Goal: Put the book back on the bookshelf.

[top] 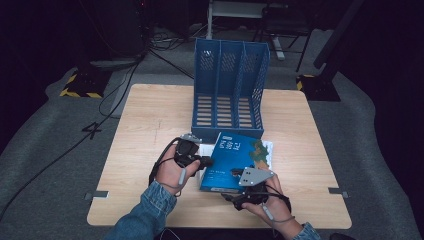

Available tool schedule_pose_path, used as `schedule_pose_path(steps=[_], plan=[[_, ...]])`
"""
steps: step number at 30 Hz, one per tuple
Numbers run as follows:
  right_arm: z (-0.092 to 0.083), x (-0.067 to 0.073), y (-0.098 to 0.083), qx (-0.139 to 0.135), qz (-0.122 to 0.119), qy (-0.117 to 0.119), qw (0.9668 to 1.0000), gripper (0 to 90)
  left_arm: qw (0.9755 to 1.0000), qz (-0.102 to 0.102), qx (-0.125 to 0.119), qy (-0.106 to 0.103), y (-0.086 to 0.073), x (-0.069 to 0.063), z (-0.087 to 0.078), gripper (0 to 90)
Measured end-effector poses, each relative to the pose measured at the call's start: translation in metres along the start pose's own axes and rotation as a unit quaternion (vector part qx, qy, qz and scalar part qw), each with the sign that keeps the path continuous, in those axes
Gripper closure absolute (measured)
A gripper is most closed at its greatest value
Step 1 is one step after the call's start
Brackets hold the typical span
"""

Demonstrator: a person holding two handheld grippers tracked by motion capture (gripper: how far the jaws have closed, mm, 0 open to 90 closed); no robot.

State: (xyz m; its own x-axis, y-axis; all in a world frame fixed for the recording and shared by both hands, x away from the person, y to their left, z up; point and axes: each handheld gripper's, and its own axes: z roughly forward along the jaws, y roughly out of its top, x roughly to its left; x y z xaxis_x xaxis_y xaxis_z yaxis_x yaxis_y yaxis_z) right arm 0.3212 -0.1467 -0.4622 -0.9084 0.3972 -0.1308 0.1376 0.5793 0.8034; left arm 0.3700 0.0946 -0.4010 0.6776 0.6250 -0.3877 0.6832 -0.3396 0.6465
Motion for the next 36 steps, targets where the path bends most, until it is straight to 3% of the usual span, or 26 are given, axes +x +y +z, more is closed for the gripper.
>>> schedule_pose_path(steps=[4,6,8,15,23,27,31,36], plan=[[0.011,0.012,0.005,0.000,-0.048,-0.046,0.9978,12.0,0.9999,-0.008,0.000,-0.014,-0.001,0.002,0.002,82.2],[0.020,0.020,0.007,0.003,-0.078,-0.066,0.9947,0.4,0.9998,-0.008,0.001,-0.017,-0.001,0.002,0.002,82.2],[0.028,0.027,0.006,0.012,-0.116,-0.095,0.9886,0.0,0.9998,-0.010,0.002,-0.016,-0.002,0.002,0.002,82.2],[0.035,0.030,0.005,-0.007,-0.092,-0.125,0.9879,0.0,0.9995,-0.018,0.004,-0.025,-0.001,0.003,0.003,82.3],[0.044,0.034,0.001,0.004,-0.130,-0.168,0.9771,0.0,0.9992,-0.026,0.005,-0.031,-0.003,0.006,0.005,82.3],[0.049,0.037,0.002,0.017,-0.134,-0.191,0.9723,0.0,0.9991,-0.028,0.006,-0.031,-0.003,0.006,0.007,82.2],[0.052,0.035,0.001,0.027,-0.133,-0.184,0.9736,0.0,0.9991,-0.031,0.012,-0.026,-0.005,0.008,0.010,82.2],[0.057,0.036,0.001,0.042,-0.145,-0.194,0.9692,0.0,0.9982,-0.045,0.011,-0.039,-0.008,0.012,0.014,82.1]])
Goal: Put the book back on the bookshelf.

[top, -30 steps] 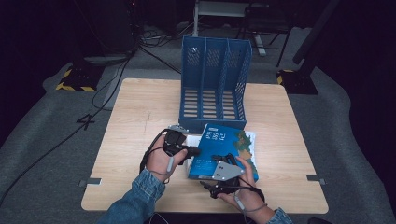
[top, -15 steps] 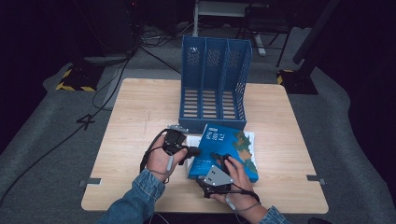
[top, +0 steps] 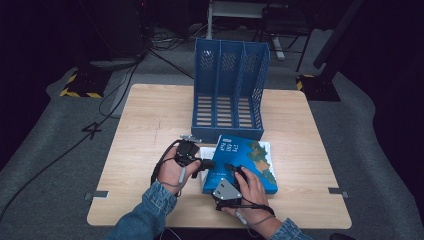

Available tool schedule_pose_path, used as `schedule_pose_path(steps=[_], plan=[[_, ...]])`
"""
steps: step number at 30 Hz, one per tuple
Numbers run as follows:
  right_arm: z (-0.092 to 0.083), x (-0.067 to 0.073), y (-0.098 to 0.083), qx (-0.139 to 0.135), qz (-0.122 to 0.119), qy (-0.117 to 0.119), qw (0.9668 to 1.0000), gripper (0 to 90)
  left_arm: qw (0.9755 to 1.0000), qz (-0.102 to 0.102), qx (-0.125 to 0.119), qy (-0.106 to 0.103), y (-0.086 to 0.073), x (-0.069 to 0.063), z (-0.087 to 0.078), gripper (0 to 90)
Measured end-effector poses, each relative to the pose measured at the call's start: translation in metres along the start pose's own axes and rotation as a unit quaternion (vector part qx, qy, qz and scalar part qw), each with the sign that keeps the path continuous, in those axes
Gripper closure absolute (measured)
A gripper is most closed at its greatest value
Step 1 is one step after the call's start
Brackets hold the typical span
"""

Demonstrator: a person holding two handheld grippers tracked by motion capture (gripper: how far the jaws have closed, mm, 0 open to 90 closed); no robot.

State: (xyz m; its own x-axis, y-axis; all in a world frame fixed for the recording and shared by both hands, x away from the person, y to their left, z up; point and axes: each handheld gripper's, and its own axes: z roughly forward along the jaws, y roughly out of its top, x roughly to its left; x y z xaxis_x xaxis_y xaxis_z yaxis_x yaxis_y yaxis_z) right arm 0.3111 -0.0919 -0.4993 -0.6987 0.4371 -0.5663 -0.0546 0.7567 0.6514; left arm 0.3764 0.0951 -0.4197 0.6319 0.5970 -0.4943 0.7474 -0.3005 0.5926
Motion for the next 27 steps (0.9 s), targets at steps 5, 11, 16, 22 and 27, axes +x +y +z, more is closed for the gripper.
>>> schedule_pose_path(steps=[5,11,16,22,27], plan=[[0.004,0.005,0.001,0.016,-0.020,-0.025,0.9994,0.0,0.9999,-0.008,0.002,-0.006,-0.001,0.002,0.002,82.0],[0.007,0.007,0.001,0.013,-0.022,-0.043,0.9987,0.0,0.9998,-0.014,-0.003,-0.011,-0.001,0.002,0.002,81.9],[0.008,0.006,0.001,0.012,-0.026,-0.044,0.9986,0.0,1.0000,0.000,-0.007,0.002,-0.001,0.003,0.003,81.5],[0.011,-0.003,-0.002,0.005,-0.032,-0.017,0.9993,3.7,0.9991,0.007,-0.023,0.034,-0.003,0.011,0.007,78.7],[0.006,-0.011,0.004,0.003,-0.063,-0.009,0.9980,30.1,0.9960,0.030,-0.050,0.068,-0.005,0.017,0.004,68.3]])
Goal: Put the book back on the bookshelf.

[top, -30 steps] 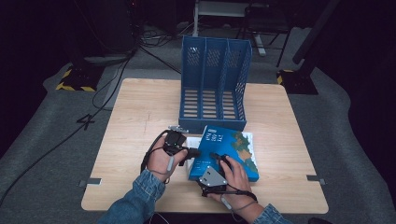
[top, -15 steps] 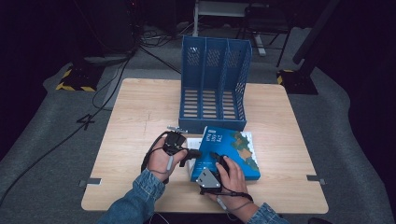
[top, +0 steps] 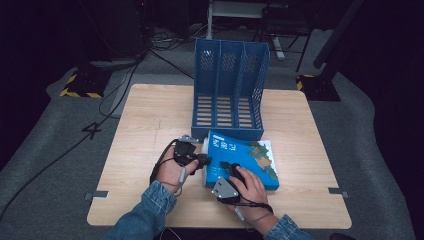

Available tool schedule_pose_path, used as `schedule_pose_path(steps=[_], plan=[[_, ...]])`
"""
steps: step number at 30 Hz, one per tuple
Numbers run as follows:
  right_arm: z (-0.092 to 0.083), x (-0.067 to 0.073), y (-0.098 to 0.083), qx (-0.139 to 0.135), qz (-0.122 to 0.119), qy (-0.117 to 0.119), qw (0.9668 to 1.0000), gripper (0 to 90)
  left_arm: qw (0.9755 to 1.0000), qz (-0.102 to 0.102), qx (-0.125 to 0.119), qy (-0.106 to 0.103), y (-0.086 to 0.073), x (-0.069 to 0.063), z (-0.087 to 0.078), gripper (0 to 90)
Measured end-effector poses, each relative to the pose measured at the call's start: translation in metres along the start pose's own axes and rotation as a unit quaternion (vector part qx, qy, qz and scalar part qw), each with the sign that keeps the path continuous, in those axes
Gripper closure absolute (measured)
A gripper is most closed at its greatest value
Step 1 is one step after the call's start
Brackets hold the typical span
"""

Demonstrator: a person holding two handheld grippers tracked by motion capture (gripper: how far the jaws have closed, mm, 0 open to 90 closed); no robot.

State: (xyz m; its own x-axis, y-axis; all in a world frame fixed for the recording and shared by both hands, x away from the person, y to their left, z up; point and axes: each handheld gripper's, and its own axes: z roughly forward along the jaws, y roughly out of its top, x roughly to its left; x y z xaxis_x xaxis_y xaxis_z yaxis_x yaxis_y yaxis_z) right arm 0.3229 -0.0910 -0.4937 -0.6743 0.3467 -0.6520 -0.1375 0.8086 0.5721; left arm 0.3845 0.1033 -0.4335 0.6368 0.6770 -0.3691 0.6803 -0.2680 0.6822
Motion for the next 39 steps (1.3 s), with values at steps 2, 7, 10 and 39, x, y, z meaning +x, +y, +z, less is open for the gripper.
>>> schedule_pose_path(steps=[2,7,10,39], plan=[[0.003,-0.004,-0.002,0.005,0.010,0.015,0.9998,30.0,0.9999,-0.005,-0.008,-0.005,0.000,0.000,-0.001,63.5],[0.003,-0.003,0.000,0.015,-0.011,0.009,0.9998,32.6,0.9997,-0.019,-0.007,-0.009,-0.003,0.008,-0.001,59.6],[0.000,-0.007,0.003,0.011,-0.027,-0.001,0.9996,32.5,0.9995,-0.029,-0.001,-0.009,-0.005,0.011,0.000,59.5],[0.025,-0.010,0.005,0.067,-0.032,0.014,0.9972,32.4,0.9944,-0.074,0.040,-0.064,-0.011,0.017,0.007,61.4]])
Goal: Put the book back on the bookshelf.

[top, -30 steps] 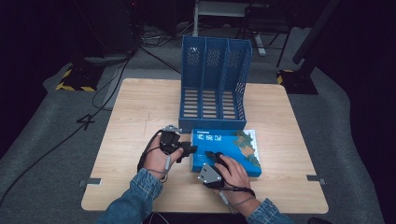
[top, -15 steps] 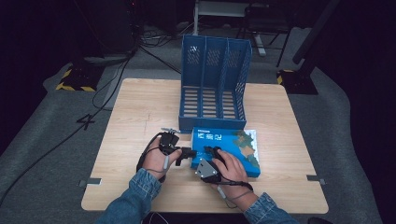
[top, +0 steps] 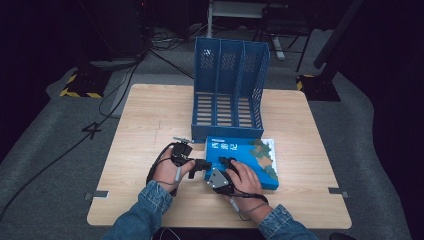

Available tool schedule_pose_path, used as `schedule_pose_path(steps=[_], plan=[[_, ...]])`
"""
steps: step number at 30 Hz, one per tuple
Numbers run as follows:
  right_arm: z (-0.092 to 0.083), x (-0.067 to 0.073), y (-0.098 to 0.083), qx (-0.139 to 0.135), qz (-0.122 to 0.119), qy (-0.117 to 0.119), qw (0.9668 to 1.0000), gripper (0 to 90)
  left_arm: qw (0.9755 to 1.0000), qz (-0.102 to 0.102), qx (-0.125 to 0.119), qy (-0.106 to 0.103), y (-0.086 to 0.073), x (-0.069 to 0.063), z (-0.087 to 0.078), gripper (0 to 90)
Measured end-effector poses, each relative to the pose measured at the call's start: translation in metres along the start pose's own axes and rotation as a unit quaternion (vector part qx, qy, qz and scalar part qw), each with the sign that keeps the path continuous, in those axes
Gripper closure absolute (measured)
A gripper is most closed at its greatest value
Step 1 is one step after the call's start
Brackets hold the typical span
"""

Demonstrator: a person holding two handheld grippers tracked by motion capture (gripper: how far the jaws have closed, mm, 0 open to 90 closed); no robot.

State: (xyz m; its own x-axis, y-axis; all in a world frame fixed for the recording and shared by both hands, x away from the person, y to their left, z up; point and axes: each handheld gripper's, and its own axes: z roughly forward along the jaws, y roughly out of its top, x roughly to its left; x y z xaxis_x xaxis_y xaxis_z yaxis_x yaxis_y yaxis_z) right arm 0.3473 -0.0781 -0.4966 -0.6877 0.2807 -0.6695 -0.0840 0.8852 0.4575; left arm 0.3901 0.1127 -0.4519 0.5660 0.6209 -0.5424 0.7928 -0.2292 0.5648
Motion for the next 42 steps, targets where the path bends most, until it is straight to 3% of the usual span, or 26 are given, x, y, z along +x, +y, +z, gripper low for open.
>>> schedule_pose_path(steps=[3,4,5,7,8,9,10,12,14,19,21,22,24,27,29,32,33,34,35,36,39,41,42], plan=[[0.000,0.000,0.000,0.000,-0.003,-0.001,1.0000,34.5,0.9999,0.004,-0.013,0.010,0.000,0.001,-0.003,58.6],[-0.001,0.000,0.001,-0.002,-0.004,-0.001,1.0000,37.4,0.9997,0.005,-0.018,0.014,0.000,0.003,-0.006,58.1],[-0.005,-0.002,0.002,-0.009,-0.013,-0.003,0.9999,46.1,0.9991,-0.004,-0.041,0.010,-0.001,0.007,-0.011,54.4],[-0.006,-0.004,0.003,-0.009,-0.015,-0.004,0.9998,49.5,0.9986,-0.005,-0.050,0.013,-0.001,0.010,-0.015,54.9],[-0.010,-0.010,0.006,-0.010,-0.014,-0.015,0.9997,54.9,0.9977,0.002,-0.060,0.031,-0.001,0.014,-0.021,54.5],[-0.012,-0.014,0.006,-0.011,-0.010,-0.015,0.9998,56.2,0.9977,0.002,-0.060,0.031,-0.001,0.014,-0.021,53.7],[-0.014,-0.017,0.007,-0.012,-0.010,-0.012,0.9998,57.7,0.9964,0.006,-0.070,0.046,-0.003,0.020,-0.027,53.3],[-0.016,-0.020,0.007,-0.011,-0.011,-0.005,0.9999,58.8,0.9961,0.000,-0.074,0.048,-0.004,0.024,-0.030,53.3],[-0.021,-0.027,0.008,-0.014,0.004,-0.006,0.9999,60.3,0.9950,0.000,-0.080,0.059,-0.007,0.030,-0.034,53.0],[-0.039,-0.048,0.005,-0.039,0.045,0.003,0.9982,61.2,0.9903,0.015,-0.080,0.113,-0.015,0.046,-0.039,51.8],[-0.048,-0.055,0.003,-0.050,0.066,0.008,0.9965,61.3,0.9851,0.031,-0.081,0.148,-0.017,0.051,-0.038,50.2],[-0.052,-0.059,0.003,-0.053,0.077,0.013,0.9956,61.3,0.9810,0.044,-0.078,0.172,-0.019,0.054,-0.038,49.1],[-0.060,-0.066,0.002,-0.061,0.097,0.026,0.9931,61.4,0.9759,0.061,-0.076,0.195,-0.019,0.057,-0.037,46.9],[-0.070,-0.073,0.003,-0.065,0.119,0.039,0.9900,61.4,0.9708,0.076,-0.072,0.216,-0.020,0.061,-0.035,41.6],[-0.075,-0.078,0.004,-0.068,0.135,0.047,0.9874,61.4,0.9697,0.079,-0.064,0.222,-0.021,0.064,-0.035,40.2],[-0.081,-0.086,0.003,-0.079,0.160,0.057,0.9824,61.4,0.9659,0.085,-0.055,0.238,-0.023,0.070,-0.035,39.2],[-0.081,-0.086,0.003,-0.079,0.160,0.057,0.9824,61.4,0.9659,0.085,-0.055,0.238,-0.023,0.070,-0.035,38.8],[-0.082,-0.089,0.003,-0.082,0.169,0.059,0.9804,61.4,0.9650,0.087,-0.048,0.243,-0.024,0.073,-0.035,38.8],[-0.086,-0.096,0.001,-0.089,0.187,0.064,0.9761,61.5,0.9632,0.086,-0.042,0.251,-0.025,0.075,-0.034,38.5],[-0.088,-0.099,0.001,-0.092,0.194,0.066,0.9745,61.5,0.9621,0.087,-0.039,0.256,-0.025,0.077,-0.034,38.5],[-0.092,-0.108,-0.002,-0.101,0.214,0.077,0.9686,61.4,0.9633,0.085,-0.033,0.252,-0.026,0.080,-0.032,37.8],[-0.096,-0.114,-0.004,-0.110,0.228,0.085,0.9636,61.5,0.9623,0.088,-0.032,0.255,-0.026,0.081,-0.032,37.7],[-0.099,-0.116,-0.005,-0.113,0.233,0.089,0.9617,61.5,0.9605,0.098,-0.028,0.259,-0.026,0.085,-0.032,37.3]])
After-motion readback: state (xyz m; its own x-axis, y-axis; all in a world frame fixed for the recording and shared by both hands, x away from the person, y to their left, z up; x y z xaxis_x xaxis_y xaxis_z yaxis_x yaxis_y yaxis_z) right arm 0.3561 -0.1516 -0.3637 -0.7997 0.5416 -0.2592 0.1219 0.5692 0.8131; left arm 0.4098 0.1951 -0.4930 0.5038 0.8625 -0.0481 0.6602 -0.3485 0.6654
